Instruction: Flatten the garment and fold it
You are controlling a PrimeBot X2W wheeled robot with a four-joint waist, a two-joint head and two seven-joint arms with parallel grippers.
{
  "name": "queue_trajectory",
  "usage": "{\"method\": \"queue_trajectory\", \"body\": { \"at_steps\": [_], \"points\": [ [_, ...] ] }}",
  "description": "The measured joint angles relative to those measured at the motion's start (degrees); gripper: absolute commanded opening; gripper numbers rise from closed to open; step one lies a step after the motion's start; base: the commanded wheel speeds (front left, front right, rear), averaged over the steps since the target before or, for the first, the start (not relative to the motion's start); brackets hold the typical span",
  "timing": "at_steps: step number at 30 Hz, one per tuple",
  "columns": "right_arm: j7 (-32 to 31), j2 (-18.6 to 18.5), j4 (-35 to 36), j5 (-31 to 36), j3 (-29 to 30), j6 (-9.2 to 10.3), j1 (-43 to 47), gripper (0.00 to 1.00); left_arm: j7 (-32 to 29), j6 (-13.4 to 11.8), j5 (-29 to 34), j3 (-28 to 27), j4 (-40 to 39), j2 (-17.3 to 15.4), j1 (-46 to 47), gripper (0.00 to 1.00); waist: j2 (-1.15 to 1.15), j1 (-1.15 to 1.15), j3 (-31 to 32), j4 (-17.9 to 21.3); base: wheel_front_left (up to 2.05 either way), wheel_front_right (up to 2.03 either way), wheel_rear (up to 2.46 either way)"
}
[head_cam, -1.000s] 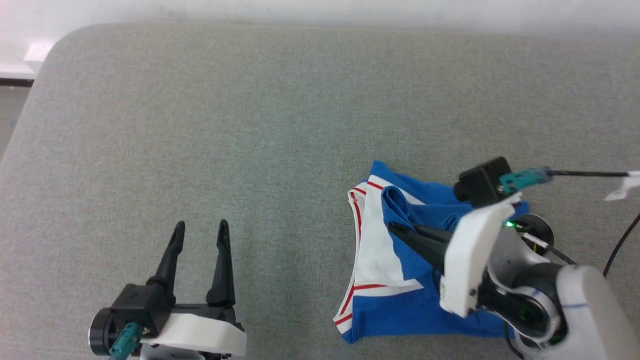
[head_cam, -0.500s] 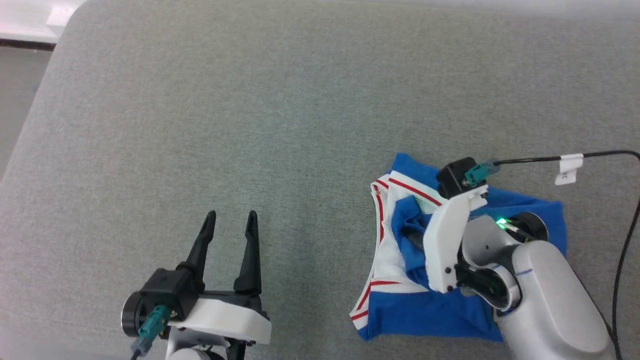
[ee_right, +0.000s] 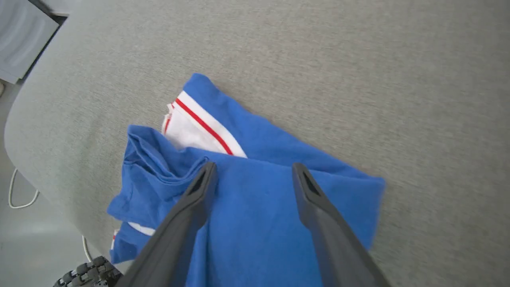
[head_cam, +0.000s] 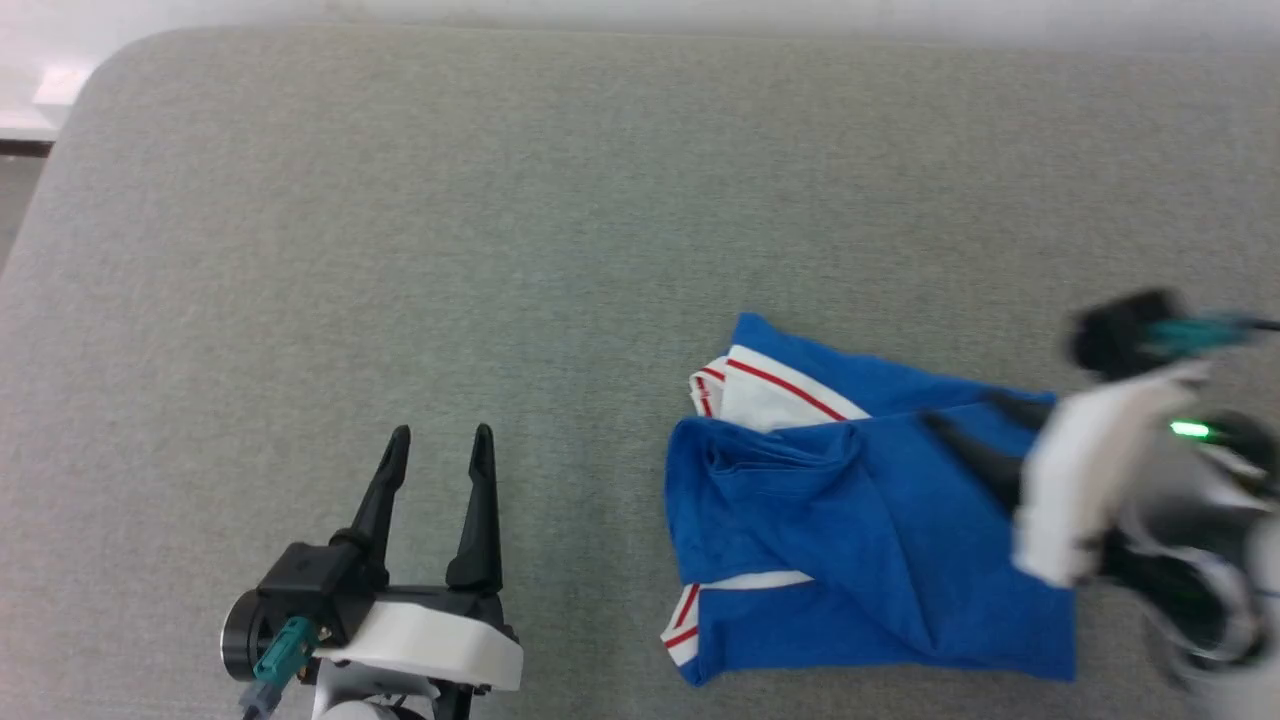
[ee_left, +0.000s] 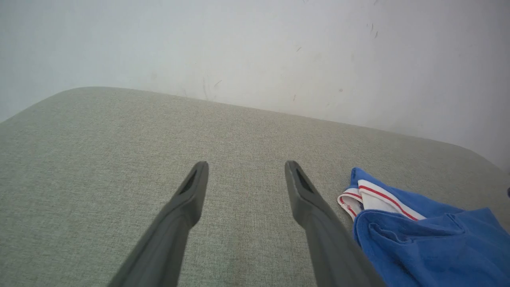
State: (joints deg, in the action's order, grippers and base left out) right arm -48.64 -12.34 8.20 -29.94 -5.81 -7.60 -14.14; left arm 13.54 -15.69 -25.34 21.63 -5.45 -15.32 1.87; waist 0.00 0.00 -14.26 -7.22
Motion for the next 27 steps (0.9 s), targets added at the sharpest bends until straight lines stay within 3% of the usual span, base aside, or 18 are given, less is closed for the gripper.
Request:
{"method": "queue_trajectory", "body": {
  "at_steps": [4, 8, 16, 25, 26, 27],
  "points": [
    [1.7, -3.0, 6.1, 1.1, 8.2, 0.01, 6.1, 1.00, -0.4, -0.5, 0.0, -0.1, -1.2, -0.6, -0.4, 1.00, 0.00, 0.00, -0.4, 1.6, 0.00, 0.00, 0.00],
    [2.8, -1.7, 7.8, 1.2, 12.8, 0.02, 11.5, 1.00, -0.5, -1.0, 0.1, -0.1, -2.1, -0.7, -0.4, 1.00, 0.00, 0.00, -1.7, 2.5, 0.00, 0.00, 0.00],
    [5.7, -0.1, 3.5, 1.3, 13.0, 0.05, 14.2, 1.00, -0.9, -1.1, 0.2, 0.4, -2.7, -0.7, -0.1, 1.00, 0.00, 0.01, -4.4, 3.0, 0.00, 0.00, 0.00],
    [6.4, 0.1, -3.4, -0.6, 11.2, 0.05, 12.4, 1.00, -1.7, -1.1, 0.7, 0.8, -3.6, -1.2, 0.9, 1.00, 0.00, 0.00, -5.2, 0.5, 0.00, 0.00, 0.00],
    [6.4, 0.0, -3.8, -1.0, 11.2, 0.05, 12.1, 0.25, -1.8, -1.1, 0.7, 0.9, -3.6, -1.2, 0.9, 1.00, 0.00, 0.00, -5.2, 0.2, 0.00, 0.00, 0.00],
    [6.4, -0.1, -4.2, -1.2, 11.1, 0.05, 11.9, 0.00, -1.9, -1.1, 0.7, 1.0, -3.7, -1.3, 0.9, 1.00, 0.00, 0.00, -5.2, -0.1, 0.00, 0.00, 0.00]
  ]
}}
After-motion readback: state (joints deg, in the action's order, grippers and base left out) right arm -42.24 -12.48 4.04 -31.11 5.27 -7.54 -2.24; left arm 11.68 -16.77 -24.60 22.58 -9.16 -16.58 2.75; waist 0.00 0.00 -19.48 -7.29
